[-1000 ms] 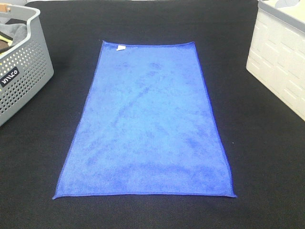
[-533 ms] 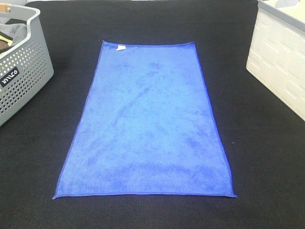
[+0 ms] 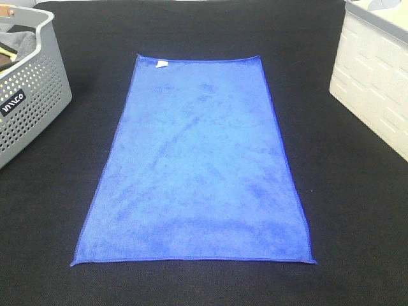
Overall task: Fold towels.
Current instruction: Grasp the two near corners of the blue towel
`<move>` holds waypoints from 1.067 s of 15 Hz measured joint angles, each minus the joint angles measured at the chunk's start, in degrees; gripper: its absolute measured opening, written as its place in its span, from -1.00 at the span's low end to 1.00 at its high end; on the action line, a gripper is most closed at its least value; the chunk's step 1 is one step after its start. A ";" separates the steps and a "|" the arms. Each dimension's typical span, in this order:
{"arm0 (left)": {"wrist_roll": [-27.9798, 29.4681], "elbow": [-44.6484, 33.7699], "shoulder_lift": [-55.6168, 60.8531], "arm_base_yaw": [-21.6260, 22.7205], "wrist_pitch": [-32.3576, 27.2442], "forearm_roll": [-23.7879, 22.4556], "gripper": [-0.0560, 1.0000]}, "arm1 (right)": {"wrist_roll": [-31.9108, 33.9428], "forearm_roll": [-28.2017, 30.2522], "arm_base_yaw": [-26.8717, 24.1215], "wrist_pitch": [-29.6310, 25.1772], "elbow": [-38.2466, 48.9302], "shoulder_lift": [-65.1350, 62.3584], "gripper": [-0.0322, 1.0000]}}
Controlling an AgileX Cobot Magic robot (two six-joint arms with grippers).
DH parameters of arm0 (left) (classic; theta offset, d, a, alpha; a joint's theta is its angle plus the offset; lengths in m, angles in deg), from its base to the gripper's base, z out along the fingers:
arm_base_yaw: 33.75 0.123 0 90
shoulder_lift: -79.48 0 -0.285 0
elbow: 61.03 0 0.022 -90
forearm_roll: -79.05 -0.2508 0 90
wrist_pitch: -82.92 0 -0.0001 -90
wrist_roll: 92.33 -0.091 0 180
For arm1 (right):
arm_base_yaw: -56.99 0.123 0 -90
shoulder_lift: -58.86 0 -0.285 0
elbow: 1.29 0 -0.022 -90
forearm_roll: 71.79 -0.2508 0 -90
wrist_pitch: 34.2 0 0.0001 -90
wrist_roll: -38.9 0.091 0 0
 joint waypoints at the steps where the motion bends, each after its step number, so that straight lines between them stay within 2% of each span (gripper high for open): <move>1: 0.00 0.00 -3.32 0.00 3.61 3.21 0.32 | 0.06 -1.38 0.00 0.86 0.00 3.95 0.54; 4: 0.00 0.00 -16.96 0.00 7.62 16.79 0.32 | 0.06 -7.79 0.00 2.23 0.00 15.24 0.52; 5: 0.00 0.00 -16.96 0.00 7.62 16.79 0.32 | 0.06 -7.79 0.00 2.23 0.00 15.24 0.52; 6: -1.26 0.00 -25.15 0.00 7.68 23.43 0.32 | -0.23 -10.54 0.00 3.27 0.00 21.43 0.52; 7: -2.41 0.00 -28.25 0.00 7.68 25.50 0.32 | -1.32 -12.26 0.00 4.13 0.00 24.98 0.52; 8: -6.53 0.00 -37.13 0.00 7.85 30.83 0.32 | -2.92 -13.75 0.00 4.58 0.00 28.48 0.52; 10: -14.04 0.00 -49.10 0.00 8.02 37.70 0.32 | -7.96 -17.25 -0.06 5.56 0.00 36.38 0.52; 11: -20.57 0.00 -60.62 0.00 8.31 42.63 0.32 | -14.38 -22.57 -0.06 5.96 -0.06 43.03 0.52; 12: -23.61 0.06 -65.55 0.00 8.94 44.52 0.32 | -18.11 -25.50 -0.06 6.25 -0.06 46.24 0.52; 13: -23.61 0.06 -65.55 0.00 8.94 44.52 0.32 | -18.11 -25.50 -0.06 6.25 -0.06 46.24 0.52; 16: -32.20 0.06 -78.38 0.00 11.06 51.97 0.32 | -28.42 -33.75 -0.06 8.31 -0.06 53.74 0.52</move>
